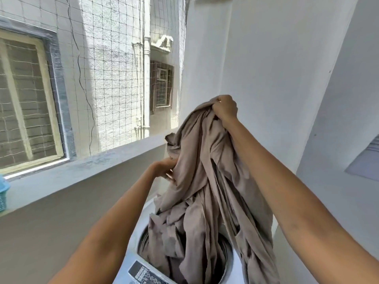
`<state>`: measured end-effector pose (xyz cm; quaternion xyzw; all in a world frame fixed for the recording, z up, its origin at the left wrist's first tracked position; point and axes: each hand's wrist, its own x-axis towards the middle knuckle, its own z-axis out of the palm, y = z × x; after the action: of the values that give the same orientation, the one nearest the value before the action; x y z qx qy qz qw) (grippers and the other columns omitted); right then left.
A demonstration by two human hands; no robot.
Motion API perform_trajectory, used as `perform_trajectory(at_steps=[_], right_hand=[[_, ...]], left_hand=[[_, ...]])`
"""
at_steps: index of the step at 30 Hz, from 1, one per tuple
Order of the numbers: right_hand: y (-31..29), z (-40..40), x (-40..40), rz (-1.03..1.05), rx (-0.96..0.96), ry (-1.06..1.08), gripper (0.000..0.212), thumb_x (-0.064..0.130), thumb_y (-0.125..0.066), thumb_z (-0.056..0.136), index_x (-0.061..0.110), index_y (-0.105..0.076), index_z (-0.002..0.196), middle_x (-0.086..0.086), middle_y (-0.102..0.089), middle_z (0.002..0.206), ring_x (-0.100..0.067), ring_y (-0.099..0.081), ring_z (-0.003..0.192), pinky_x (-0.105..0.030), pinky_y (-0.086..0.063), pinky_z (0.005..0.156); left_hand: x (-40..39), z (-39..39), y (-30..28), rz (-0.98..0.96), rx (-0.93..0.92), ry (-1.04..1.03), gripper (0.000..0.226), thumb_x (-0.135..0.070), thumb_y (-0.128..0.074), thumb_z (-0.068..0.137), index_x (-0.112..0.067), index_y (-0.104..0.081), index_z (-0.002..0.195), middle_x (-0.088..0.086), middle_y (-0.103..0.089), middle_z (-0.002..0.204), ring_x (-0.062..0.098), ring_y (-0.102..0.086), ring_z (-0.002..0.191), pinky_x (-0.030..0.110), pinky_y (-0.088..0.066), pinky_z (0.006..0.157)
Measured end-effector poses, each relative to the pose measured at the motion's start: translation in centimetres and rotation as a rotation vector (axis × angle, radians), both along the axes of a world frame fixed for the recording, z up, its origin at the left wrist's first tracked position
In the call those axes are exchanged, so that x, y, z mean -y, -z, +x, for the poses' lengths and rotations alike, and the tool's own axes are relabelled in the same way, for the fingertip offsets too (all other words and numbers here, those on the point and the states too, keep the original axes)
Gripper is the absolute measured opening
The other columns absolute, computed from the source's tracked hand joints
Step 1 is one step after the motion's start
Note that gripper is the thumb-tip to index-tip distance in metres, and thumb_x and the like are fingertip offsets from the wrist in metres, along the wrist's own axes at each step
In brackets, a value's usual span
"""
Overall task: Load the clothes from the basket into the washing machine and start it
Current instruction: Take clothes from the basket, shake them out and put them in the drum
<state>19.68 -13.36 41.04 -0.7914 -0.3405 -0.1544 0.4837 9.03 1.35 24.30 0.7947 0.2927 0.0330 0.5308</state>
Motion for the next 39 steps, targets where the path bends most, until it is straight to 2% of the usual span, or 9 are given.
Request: perform_trajectory(at_steps=[4,9,14,19,22,27,31,34,39], right_hand=[[4.0,1.5,-0.3,-0.2,0.013,0.054,0.028,0.01,-0.048,0.087,0.008,-0.07,0.105,-0.013,-0.067,0.114,-0.033,-0.058,0.11,-0.032,-0.045,0.088],[10.4,3.4,0.4,-0.324,-0.122,0.044,0.025,0.012,-0.052,0.088,0.009,-0.068,0.106,-0.015,-0.064,0.119,-0.035,-0.055,0.114,-0.033,-0.044,0.091],[12.5,3.0,1.3,-0.348,-0.211,-0.117,0.019,0.018,-0.058,0.086,0.012,-0.06,0.104,-0.01,-0.062,0.113,-0.027,-0.057,0.106,-0.031,-0.044,0.084],[14.4,4.8,5.6,-0.416,-0.315,-0.404,0.052,0.016,-0.072,0.082,0.015,-0.045,0.126,-0.013,-0.059,0.116,-0.019,-0.055,0.1,-0.029,-0.044,0.084],[17.5,6.3,9.1,-0.627,-0.282,-0.338,0.088,0.046,-0.078,0.071,0.017,-0.034,0.141,0.005,-0.044,0.131,-0.012,-0.043,0.122,-0.03,-0.038,0.104],[22.0,8.3,11.4,-0.403,-0.251,-0.147,0.059,0.064,-0.068,0.069,0.005,-0.057,0.072,-0.002,-0.06,0.074,-0.016,-0.057,0.077,-0.032,-0.037,0.063],[15.8,9.8,13.5,-0.067,-0.228,0.14,0.017,0.032,-0.066,0.085,0.016,-0.067,0.083,-0.005,-0.068,0.087,-0.02,-0.061,0.088,-0.03,-0.042,0.072],[11.3,9.4,13.0,0.174,-0.232,0.19,0.024,0.024,-0.061,0.088,0.011,-0.063,0.107,-0.004,-0.065,0.109,-0.017,-0.058,0.099,-0.021,-0.038,0.077],[9.6,7.5,9.1,-0.161,-0.173,-0.061,0.025,0.018,-0.053,0.092,0.024,-0.058,0.115,0.009,-0.059,0.099,-0.012,-0.054,0.095,-0.025,-0.039,0.086]], left_hand=[[-0.8,-1.1,0.7,0.359,-0.371,0.106,0.064,-0.05,-0.048,0.093,-0.013,-0.034,0.143,0.009,-0.044,0.143,0.031,-0.049,0.125,0.044,-0.041,0.104],[-0.3,0.1,-1.3,0.335,0.342,-0.026,0.074,-0.024,-0.07,0.084,-0.009,-0.029,0.144,0.006,-0.041,0.133,0.021,-0.044,0.119,0.032,-0.039,0.101],[4.1,3.9,1.2,0.5,0.208,0.227,0.115,-0.047,-0.08,0.068,-0.014,-0.008,0.151,0.01,-0.027,0.152,0.025,-0.028,0.14,0.038,-0.027,0.114],[7.1,5.8,3.8,0.514,0.431,-0.267,0.028,-0.036,-0.062,0.085,-0.017,-0.066,0.106,0.012,-0.07,0.106,0.032,-0.063,0.101,0.031,-0.041,0.07],[6.5,6.1,3.1,0.493,0.489,-0.356,0.017,-0.026,-0.058,0.084,-0.016,-0.07,0.09,0.014,-0.072,0.093,0.033,-0.065,0.091,0.034,-0.042,0.066],[5.4,7.0,1.5,0.35,0.579,-0.187,0.017,-0.018,-0.068,0.081,-0.008,-0.066,0.095,0.01,-0.07,0.093,0.025,-0.063,0.091,0.034,-0.044,0.076],[1.2,5.2,2.5,0.535,0.254,0.088,0.054,-0.032,-0.079,0.074,-0.015,-0.052,0.118,0.006,-0.061,0.11,0.021,-0.056,0.103,0.031,-0.042,0.084],[-0.1,4.3,4.9,0.633,0.078,0.106,0.047,-0.027,-0.074,0.078,-0.012,-0.054,0.118,0.013,-0.061,0.118,0.028,-0.057,0.112,0.035,-0.043,0.091],[1.8,3.4,4.7,0.601,-0.291,0.45,0.072,-0.014,-0.066,0.082,-0.013,-0.031,0.144,0.008,-0.042,0.14,0.025,-0.037,0.134,0.03,-0.03,0.107]])
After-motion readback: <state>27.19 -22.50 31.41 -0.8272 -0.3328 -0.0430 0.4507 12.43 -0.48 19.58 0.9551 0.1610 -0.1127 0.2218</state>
